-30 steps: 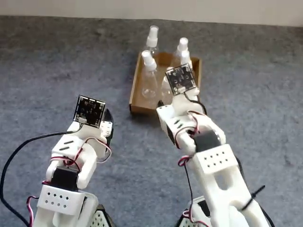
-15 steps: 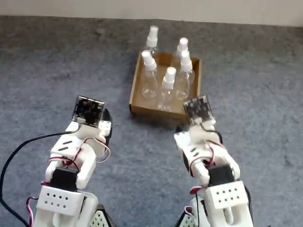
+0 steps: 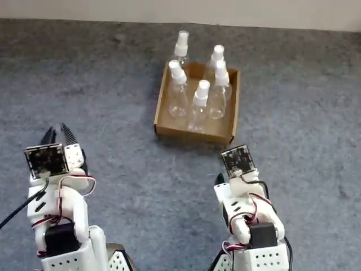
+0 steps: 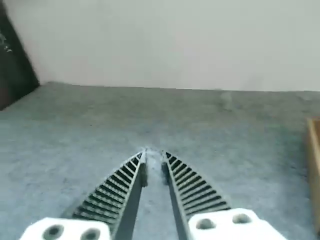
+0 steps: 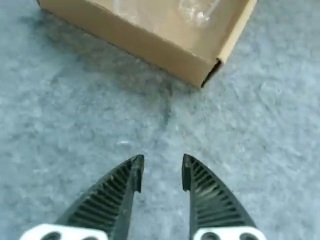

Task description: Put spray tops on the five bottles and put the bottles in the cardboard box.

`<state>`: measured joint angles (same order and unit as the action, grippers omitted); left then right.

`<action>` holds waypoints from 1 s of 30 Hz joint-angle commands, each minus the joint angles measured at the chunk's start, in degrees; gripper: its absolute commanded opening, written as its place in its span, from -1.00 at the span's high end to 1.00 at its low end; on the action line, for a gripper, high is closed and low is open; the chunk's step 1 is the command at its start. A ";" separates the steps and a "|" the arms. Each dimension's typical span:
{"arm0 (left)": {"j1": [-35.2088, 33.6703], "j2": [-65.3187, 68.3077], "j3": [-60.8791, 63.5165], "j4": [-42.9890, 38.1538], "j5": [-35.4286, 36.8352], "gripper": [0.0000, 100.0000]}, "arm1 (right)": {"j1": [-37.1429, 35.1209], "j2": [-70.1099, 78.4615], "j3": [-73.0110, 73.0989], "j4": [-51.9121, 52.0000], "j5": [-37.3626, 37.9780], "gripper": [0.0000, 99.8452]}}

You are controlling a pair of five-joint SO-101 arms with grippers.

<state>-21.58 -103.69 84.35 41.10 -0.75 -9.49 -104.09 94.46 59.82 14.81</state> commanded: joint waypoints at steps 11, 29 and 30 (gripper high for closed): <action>-5.05 -0.22 12.79 -9.49 0.35 0.99 | 9.01 -1.19 9.89 3.65 0.53 0.83; -5.58 0.22 12.88 21.10 -12.13 0.99 | 8.92 -1.10 9.89 12.09 0.53 0.83; -5.85 0.22 12.88 24.00 -13.19 0.99 | 8.92 -1.10 9.89 12.09 0.53 0.83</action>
<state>-26.24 -103.34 96.04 59.82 -10.42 -1.14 -104.53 95.52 71.60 14.81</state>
